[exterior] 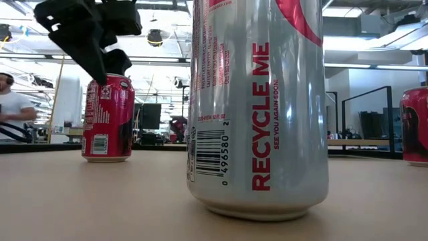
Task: Place canned beverage on shelf
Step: Put the left red soda can on the shelf
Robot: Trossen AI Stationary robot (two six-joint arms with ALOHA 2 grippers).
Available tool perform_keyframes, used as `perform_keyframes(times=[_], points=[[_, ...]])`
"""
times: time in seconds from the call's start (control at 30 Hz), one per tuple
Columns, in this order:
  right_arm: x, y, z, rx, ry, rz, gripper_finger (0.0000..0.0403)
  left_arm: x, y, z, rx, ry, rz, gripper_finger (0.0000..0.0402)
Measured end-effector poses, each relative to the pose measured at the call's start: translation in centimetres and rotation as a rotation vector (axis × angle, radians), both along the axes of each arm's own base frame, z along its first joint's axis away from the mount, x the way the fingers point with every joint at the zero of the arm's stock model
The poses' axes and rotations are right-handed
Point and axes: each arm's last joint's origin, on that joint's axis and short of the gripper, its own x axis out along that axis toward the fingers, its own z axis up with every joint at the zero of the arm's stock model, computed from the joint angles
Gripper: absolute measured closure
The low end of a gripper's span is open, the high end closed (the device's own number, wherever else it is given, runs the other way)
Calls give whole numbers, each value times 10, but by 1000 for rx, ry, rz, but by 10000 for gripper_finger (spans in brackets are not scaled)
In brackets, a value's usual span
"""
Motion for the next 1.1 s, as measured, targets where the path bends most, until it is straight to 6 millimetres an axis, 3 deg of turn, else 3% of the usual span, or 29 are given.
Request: perform_keyframes(times=[0.23, 0.47, 0.77, 0.93, 1.1], points=[[0, 0, -1, -2, 10, 0, 339, 2, 0, -4, -6, 27, 2, 38], [0, 0, -1, -2, 14, 0, 339, 7, -2, -8, -30, 54, -13, 121], [0, -2, -1, -1, 7, -8, 339, 2, 0, 26, 145, 101, -280, 122], [1, -3, -1, 0, 6, -14, 339, 6, 0, 22, 252, 91, -499, 122], [1, -3, 0, 1, 1, -14, 339, 15, -1, 8, 281, 143, -568, 121]])
